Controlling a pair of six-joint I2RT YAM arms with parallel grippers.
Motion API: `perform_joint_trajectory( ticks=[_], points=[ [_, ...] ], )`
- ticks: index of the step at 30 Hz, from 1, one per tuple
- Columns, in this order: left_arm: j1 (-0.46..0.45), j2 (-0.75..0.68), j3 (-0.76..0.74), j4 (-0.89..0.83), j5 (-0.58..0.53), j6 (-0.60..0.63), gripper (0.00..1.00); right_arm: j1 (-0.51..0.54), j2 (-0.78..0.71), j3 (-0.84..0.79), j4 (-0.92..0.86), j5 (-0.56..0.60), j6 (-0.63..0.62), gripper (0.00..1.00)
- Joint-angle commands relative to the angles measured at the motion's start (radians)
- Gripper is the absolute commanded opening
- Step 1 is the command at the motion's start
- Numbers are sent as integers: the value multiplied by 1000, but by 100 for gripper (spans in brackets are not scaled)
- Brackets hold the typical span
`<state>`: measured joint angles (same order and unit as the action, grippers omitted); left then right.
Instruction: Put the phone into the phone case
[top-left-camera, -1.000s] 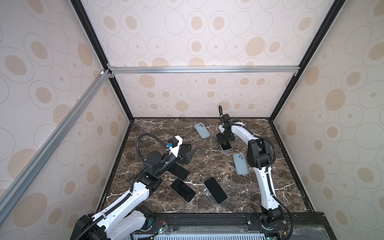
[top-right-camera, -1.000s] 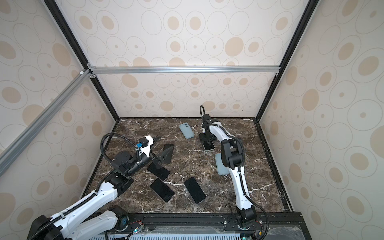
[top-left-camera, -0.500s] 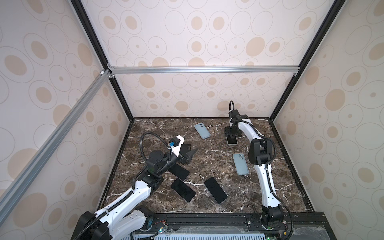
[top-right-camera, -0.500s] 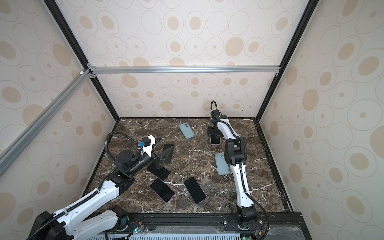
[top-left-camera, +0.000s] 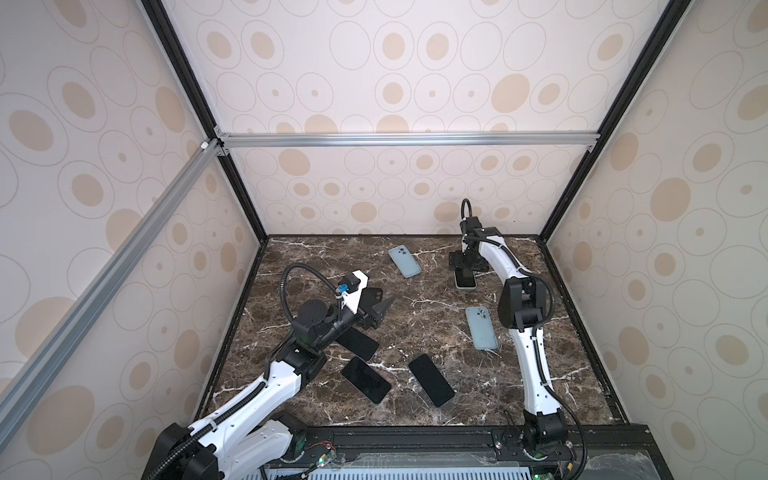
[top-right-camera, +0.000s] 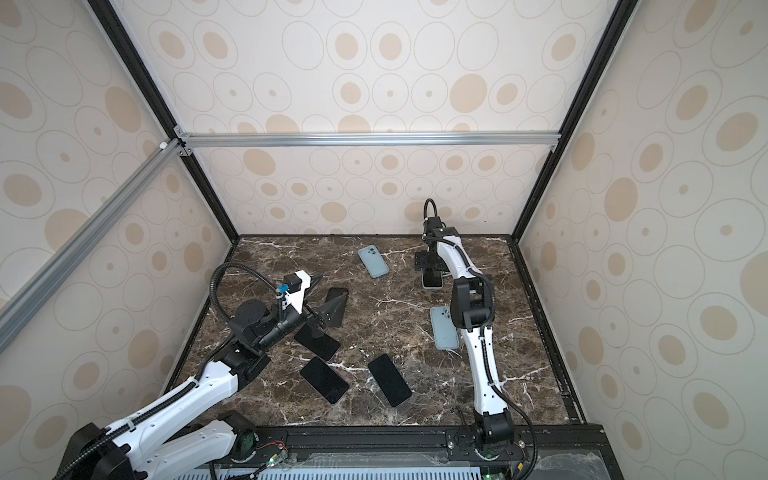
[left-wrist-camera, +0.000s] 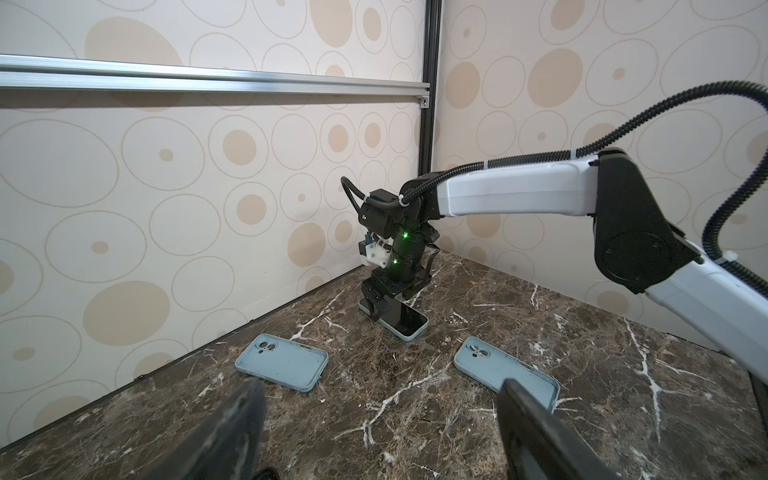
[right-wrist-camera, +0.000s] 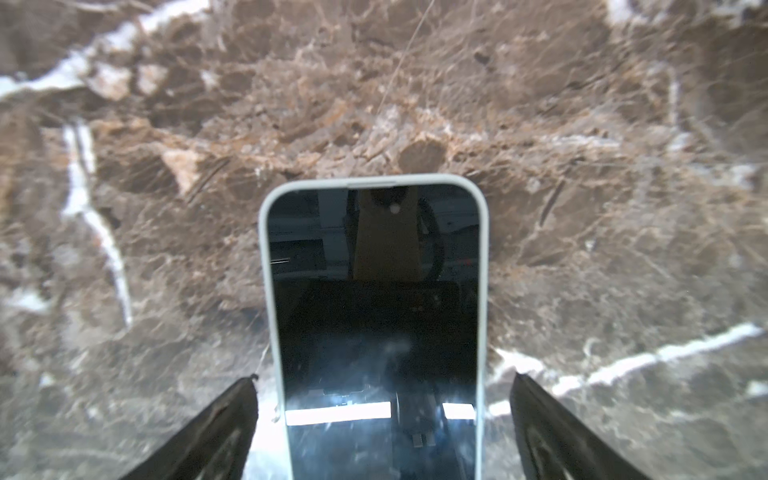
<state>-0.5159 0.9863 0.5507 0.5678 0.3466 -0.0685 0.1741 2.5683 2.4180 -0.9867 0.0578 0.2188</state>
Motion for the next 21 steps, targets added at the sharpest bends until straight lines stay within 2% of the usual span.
perform_joint_trajectory(
  ticks=[1,4,8,12,15,18,21],
  points=[
    [7,-20,61,-29,-19,-21,87,11,-155,5,-45,31,-18,96],
    [7,-4,89,-76,-36,-49,86,33,-290,-107,-12,50,-40,96],
    [4,26,122,-126,-55,-95,85,74,-527,-427,95,66,-30,96],
    [-5,74,181,-209,-61,-145,84,100,-786,-802,223,11,48,84],
    [-30,124,246,-316,-44,-169,82,188,-945,-1056,277,42,125,83],
    [-54,171,307,-413,-25,-181,81,235,-1053,-1292,404,13,207,79],
    [-67,201,347,-483,4,-192,79,311,-1090,-1386,456,-46,225,72]
  ],
)
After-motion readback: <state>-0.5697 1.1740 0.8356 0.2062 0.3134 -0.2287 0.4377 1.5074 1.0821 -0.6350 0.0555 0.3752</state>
